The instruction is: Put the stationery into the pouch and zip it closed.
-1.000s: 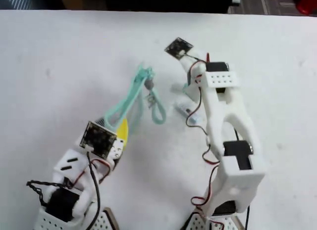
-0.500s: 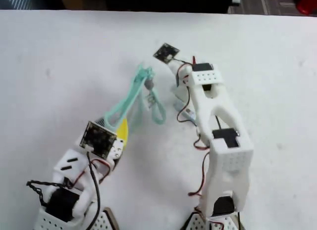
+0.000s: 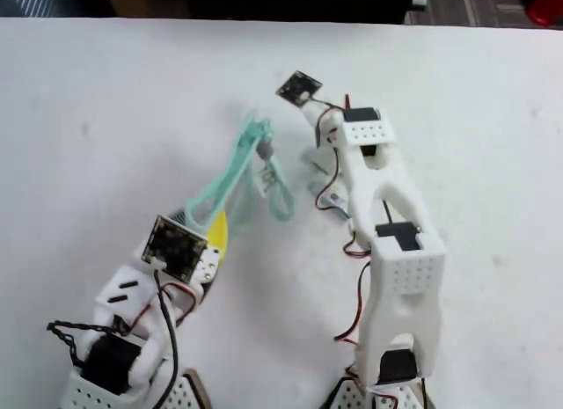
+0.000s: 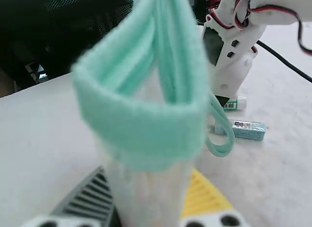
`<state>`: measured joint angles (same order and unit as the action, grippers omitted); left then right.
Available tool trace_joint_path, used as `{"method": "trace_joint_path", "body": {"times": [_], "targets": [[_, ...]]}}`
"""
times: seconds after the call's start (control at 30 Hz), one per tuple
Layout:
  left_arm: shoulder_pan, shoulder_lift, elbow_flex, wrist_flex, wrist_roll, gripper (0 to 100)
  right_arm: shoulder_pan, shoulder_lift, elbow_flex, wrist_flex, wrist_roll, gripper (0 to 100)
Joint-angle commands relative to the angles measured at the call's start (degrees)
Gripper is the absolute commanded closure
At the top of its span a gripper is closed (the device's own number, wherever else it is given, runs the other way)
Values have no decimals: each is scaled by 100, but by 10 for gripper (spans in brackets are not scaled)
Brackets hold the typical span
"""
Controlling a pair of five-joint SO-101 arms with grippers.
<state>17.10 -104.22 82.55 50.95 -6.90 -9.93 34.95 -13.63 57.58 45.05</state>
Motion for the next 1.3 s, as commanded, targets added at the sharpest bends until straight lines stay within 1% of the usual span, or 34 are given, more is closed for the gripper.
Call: {"method": "trace_joint_path", "body": {"times": [0.0, 0.33, 0.47, 0.53, 0.77, 0.9, 1.03, 1.17, 1.2, 1.27], "targets": [[4, -57, -88, -149, -53, 976, 119, -637, -149, 391, 35, 981], [22, -57, -141, -211, 0, 976, 435, -2545, -141, 1349, 26, 981], [163, -57, -299, -220, 431, 976, 382, -3196, -132, 1815, -9, 981], [259, -57, -316, -220, 527, 976, 365, -3486, -132, 1974, -18, 981], [936, -57, -273, -26, 554, 973, 312, -4462, -132, 2299, -35, 981], [936, -57, -167, -70, 536, 973, 180, -5103, -141, 2554, -466, 981], [936, -57, -158, -70, 527, 973, -189, -5859, -141, 2589, -686, 981], [936, -57, -167, -70, 519, 972, -769, -6677, -290, 2536, -791, 981], [927, -57, -193, -53, 545, 966, -919, -6853, -404, 2554, -800, 981], [787, -57, -202, -18, 563, 915, -1182, -7099, -668, 2554, -1037, 981]]}}
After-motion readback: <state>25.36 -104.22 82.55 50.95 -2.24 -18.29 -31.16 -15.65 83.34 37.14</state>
